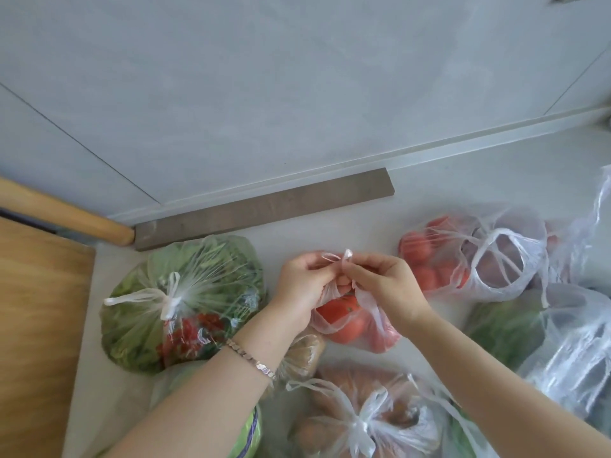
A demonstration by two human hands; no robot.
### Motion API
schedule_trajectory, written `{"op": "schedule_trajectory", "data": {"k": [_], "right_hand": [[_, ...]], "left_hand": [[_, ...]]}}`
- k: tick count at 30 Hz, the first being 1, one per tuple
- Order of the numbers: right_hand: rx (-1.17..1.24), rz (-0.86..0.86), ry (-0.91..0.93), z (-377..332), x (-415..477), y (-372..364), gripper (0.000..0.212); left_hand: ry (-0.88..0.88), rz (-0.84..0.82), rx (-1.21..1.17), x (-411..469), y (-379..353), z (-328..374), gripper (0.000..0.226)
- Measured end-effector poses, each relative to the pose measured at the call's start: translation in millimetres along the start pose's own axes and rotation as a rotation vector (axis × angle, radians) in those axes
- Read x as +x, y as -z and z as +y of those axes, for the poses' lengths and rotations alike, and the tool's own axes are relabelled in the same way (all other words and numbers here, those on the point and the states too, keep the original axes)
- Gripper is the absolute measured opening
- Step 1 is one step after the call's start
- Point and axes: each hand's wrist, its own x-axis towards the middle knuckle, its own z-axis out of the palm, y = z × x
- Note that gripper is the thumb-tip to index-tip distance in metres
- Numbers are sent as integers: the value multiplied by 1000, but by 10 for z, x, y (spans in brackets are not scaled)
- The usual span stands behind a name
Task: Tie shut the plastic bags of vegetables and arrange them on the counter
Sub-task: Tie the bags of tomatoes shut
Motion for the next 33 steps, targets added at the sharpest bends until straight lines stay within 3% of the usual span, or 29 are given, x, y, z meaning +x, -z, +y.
{"op": "schedule_trajectory", "data": {"k": [1, 4, 5, 8, 11, 15, 18, 21, 28, 30, 33], "right_hand": [[-25, 26, 22, -28, -30, -6, 17], [-37, 155, 29, -37, -34, -44, 21], [-11, 219, 3, -22, -10, -58, 22], [213, 417, -191, 46, 123, -32, 22], [316, 467, -330, 30, 206, -4, 18], [-68, 442, -289, 61, 255, 2, 26], [-463, 330, -54, 94, 187, -32, 21], [-602, 181, 91, 128, 84, -35, 13], [-165, -8, 105, 132, -109, 63, 36], [-86, -7, 185, 177, -127, 53, 36], [-177, 118, 267, 211, -124, 49, 25]], "left_hand": [[-20, 13, 41, -10, -16, -8, 6], [-130, 60, 242, 4, 38, -81, 27], [-191, 62, 288, -3, 56, -92, 21], [-363, -6, 395, -47, 104, -97, 10], [-467, -132, 507, -119, 135, -110, 11], [-602, -81, 662, -124, 169, -154, 9], [-594, 77, 621, -28, 185, -90, 20], [-562, 87, 609, 28, 166, -33, 26], [-481, 159, 616, 100, 111, 0, 16], [-424, 154, 615, 106, 87, -9, 8], [-352, 140, 581, 105, 86, -45, 10]]}}
